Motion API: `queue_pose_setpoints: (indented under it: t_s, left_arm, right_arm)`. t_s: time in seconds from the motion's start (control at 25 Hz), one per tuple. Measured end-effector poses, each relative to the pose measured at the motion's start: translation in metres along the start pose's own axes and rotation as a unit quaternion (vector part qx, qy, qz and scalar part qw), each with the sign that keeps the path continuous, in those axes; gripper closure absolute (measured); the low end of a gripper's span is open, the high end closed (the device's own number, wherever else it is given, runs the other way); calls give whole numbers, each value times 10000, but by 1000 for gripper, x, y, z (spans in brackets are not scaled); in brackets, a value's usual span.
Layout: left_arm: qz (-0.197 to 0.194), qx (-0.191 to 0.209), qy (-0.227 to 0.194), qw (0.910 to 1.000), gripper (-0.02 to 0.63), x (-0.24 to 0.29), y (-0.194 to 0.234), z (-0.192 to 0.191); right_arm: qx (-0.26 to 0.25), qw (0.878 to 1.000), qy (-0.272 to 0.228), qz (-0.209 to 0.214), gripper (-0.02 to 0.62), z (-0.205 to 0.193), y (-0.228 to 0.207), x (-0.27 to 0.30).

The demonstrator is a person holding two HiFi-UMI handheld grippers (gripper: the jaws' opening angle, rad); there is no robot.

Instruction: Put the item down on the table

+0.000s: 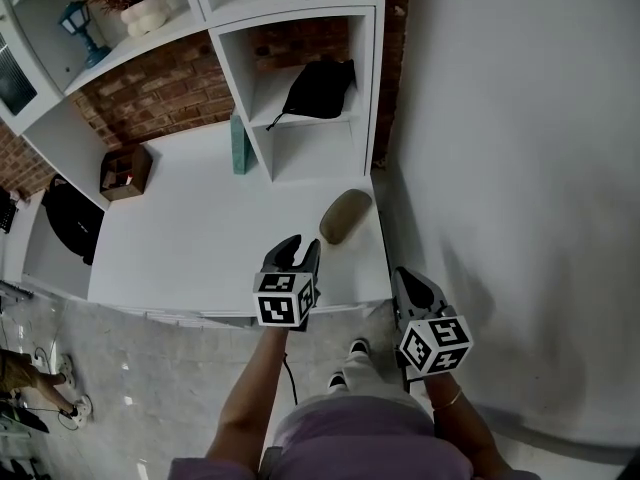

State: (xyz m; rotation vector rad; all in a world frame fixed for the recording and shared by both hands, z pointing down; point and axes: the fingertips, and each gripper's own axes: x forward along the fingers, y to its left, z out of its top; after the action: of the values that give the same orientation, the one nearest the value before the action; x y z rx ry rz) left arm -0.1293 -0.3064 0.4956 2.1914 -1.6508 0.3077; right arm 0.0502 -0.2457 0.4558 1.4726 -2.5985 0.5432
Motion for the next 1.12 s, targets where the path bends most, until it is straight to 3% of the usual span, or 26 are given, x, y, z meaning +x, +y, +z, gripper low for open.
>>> queue_pose_setpoints:
  t_s: [0.56, 1.12]
  left_arm:
    - [255, -203, -363, 9988, 579, -60, 9, -10]
    - [464, -264, -488, 9974, 604, -101, 16, -22]
  right_arm:
    - [-70, 10000, -7, 58, 594, -4, 18, -13]
    - [-113, 9996, 45, 244, 594, -10, 39, -12]
